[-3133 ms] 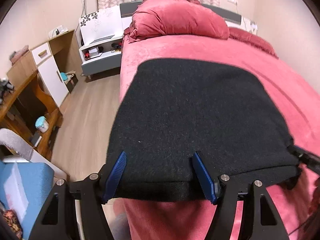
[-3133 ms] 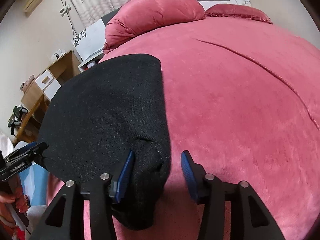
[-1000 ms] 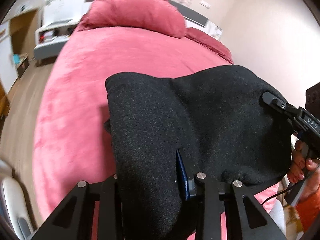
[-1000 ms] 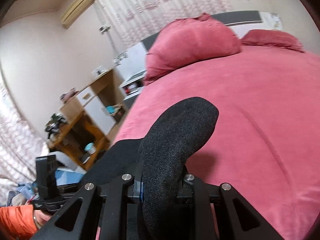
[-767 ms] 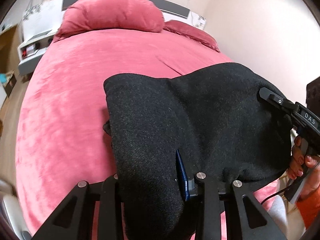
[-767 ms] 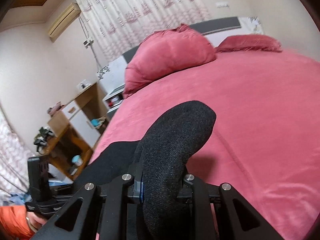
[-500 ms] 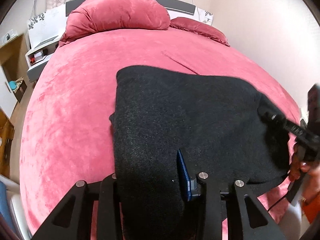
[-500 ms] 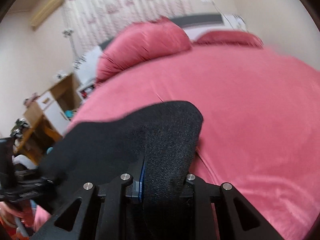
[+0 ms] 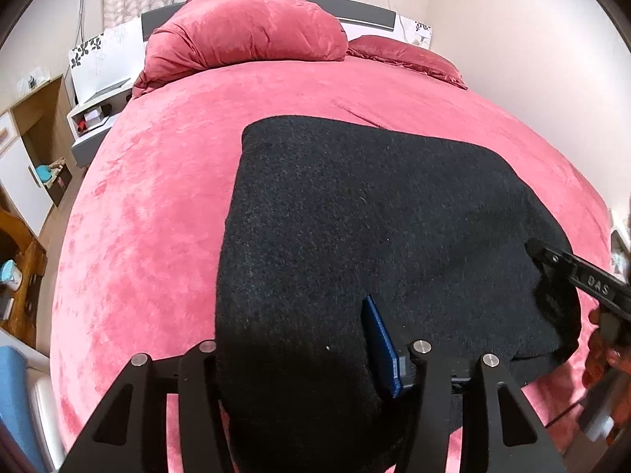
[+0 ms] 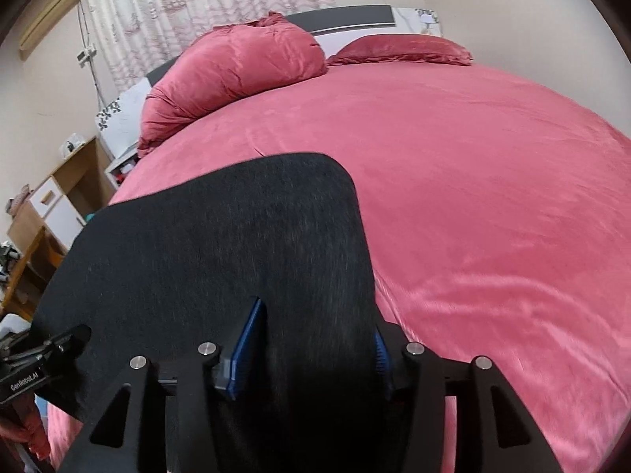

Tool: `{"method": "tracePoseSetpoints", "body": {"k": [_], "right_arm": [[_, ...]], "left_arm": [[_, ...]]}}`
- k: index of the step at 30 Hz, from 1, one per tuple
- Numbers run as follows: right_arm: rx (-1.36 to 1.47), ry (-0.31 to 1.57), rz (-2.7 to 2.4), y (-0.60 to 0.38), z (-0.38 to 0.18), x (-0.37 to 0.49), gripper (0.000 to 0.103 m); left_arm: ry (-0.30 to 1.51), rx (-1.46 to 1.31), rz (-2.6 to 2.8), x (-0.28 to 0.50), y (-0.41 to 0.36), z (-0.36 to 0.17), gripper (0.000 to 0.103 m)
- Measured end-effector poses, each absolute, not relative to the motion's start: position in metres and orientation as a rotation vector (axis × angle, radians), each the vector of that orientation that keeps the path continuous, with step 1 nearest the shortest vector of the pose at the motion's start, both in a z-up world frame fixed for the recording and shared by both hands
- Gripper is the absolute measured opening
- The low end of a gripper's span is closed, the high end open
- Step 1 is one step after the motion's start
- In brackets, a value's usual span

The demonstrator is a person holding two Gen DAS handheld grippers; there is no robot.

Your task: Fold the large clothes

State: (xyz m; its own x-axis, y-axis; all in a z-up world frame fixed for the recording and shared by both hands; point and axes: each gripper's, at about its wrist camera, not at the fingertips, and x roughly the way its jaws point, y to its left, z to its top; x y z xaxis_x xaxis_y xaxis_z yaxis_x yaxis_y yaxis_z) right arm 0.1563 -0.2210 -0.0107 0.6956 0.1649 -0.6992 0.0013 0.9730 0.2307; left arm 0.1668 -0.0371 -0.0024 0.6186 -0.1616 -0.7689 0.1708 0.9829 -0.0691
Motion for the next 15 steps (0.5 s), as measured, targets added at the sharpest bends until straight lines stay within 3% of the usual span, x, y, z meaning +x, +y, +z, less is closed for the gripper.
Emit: {"method": "tracePoseSetpoints", "body": {"k": [11,15], "right_arm": [[0.227,0.754,-0.011,-0.220,-0.008,0.102,0.052],[0.265,0.741,-0.020,-0.219,-0.010,0.084,0.057]], "left_arm": [[0.841,0.000,-0.164,0.131,-0.032,-0.004,0.069],[0.790,-0.044,-0.160,0.106,-0.023,-0.005,0.072]]}}
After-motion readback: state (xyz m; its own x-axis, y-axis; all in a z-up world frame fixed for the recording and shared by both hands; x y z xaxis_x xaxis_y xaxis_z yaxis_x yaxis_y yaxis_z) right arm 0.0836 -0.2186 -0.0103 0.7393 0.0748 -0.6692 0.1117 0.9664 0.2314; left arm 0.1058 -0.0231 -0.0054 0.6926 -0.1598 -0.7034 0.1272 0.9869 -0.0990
